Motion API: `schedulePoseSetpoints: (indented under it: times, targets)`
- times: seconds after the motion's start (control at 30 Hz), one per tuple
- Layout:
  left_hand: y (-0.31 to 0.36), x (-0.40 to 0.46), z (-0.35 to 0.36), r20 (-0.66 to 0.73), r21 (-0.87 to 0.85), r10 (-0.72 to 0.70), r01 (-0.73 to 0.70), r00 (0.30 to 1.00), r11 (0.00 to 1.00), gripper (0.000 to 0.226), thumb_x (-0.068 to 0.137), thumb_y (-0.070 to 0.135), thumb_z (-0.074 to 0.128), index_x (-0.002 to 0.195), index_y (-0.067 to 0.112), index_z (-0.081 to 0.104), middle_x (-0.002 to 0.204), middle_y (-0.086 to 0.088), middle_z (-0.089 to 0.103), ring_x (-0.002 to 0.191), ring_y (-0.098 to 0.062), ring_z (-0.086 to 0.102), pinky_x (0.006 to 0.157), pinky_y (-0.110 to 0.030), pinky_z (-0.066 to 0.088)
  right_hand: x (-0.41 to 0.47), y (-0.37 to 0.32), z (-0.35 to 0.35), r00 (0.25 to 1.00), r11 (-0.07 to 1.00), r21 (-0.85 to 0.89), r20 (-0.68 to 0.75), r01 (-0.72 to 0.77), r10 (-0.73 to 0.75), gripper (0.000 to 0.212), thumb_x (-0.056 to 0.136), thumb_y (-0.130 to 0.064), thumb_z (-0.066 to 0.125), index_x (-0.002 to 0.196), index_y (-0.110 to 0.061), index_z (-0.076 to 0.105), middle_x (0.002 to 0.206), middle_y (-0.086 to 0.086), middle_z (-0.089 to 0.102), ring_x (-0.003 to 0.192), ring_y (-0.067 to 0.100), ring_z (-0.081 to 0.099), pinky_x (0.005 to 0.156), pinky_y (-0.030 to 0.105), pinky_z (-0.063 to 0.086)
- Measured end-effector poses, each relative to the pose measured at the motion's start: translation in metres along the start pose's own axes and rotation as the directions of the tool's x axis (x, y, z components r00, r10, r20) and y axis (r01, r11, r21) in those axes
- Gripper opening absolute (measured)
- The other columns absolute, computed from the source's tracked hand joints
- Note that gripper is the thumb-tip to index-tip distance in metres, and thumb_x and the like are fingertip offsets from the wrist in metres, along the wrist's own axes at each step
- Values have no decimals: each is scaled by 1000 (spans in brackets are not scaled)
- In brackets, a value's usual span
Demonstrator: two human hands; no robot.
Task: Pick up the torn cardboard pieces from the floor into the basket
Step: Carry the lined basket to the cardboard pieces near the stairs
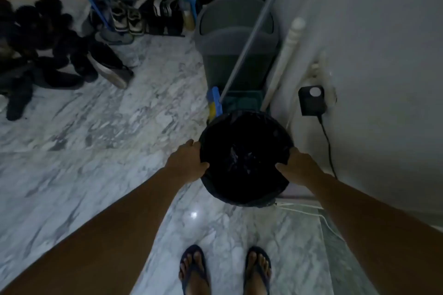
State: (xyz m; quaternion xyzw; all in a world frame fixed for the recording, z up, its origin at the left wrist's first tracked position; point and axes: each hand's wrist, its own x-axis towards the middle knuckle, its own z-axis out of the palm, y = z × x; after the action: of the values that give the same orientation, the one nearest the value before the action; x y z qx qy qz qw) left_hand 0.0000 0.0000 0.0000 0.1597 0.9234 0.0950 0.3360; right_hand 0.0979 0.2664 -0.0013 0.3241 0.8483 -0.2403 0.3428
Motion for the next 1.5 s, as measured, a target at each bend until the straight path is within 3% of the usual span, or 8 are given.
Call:
schedulePoseSetpoints:
  times: [0.27,0.37,0.57,0.8,0.9,1.1,1.3,1.5]
  targets:
    - [-14,63,68,28,-301,-231,229,972,926,93,87,21,65,151,3,1,144,-23,38,125,-37,47,97,-42,47,65,36,65,986,972,183,-42,-149,159,99,87,-21,66,152,-8,-7,135,27,49,119,42,54,93,43,49]
    - [-20,74,86,55,-426,-271,268,961,864,83,88,13,61,150,4,7,126,-20,54,109,-35,57,74,-32,45,75,43,84,988,961,268,-119,-68,103,107,81,-12,73,153,-12,-6,138,27,46,121,41,52,96,44,47]
    - [-25,76,95,66,-538,-379,353,923,766,38,83,7,54,119,-5,48,111,-18,58,94,-28,57,65,-32,46,68,43,100,976,972,232,-201,-36,84,115,77,-12,76,155,-15,-9,141,30,43,125,42,50,98,43,43]
    - [-53,23,51,36,-632,-503,409,863,658,48,85,38,64,108,-4,59,100,-17,65,85,-29,63,54,-26,44,30,2,63,991,981,195,-130,3,23,94,82,-6,67,152,-10,4,134,31,46,122,46,49,100,43,43]
    - [-60,-12,17,-37,-694,-581,397,813,600,59,89,52,57,108,-4,58,101,-18,64,91,-34,63,65,-32,46,2,-31,37,991,981,194,-137,29,-2,81,83,-7,65,147,-3,16,130,30,49,116,44,53,95,43,46]
    - [-51,-92,-58,-247,-749,-743,364,622,554,45,100,36,42,119,-4,47,114,-27,59,103,-41,58,71,-38,39,-69,-103,-17,942,954,209,-304,215,-146,51,86,-8,56,132,1,36,124,26,51,108,41,54,85,41,45]
    - [-55,-179,-134,-308,-811,-830,328,465,485,48,101,38,40,121,-5,46,117,-28,59,108,-43,56,76,-41,41,-156,-176,-68,872,930,113,-404,348,-277,49,97,-26,49,136,-2,30,131,28,45,111,44,53,85,43,44]
    - [-68,-256,-189,-337,-873,-875,231,349,428,48,100,38,41,119,-6,49,118,-28,59,110,-42,56,83,-42,44,-231,-233,-108,793,882,-14,-433,470,-429,54,89,-11,63,133,-2,33,124,26,49,102,42,57,71,40,45]
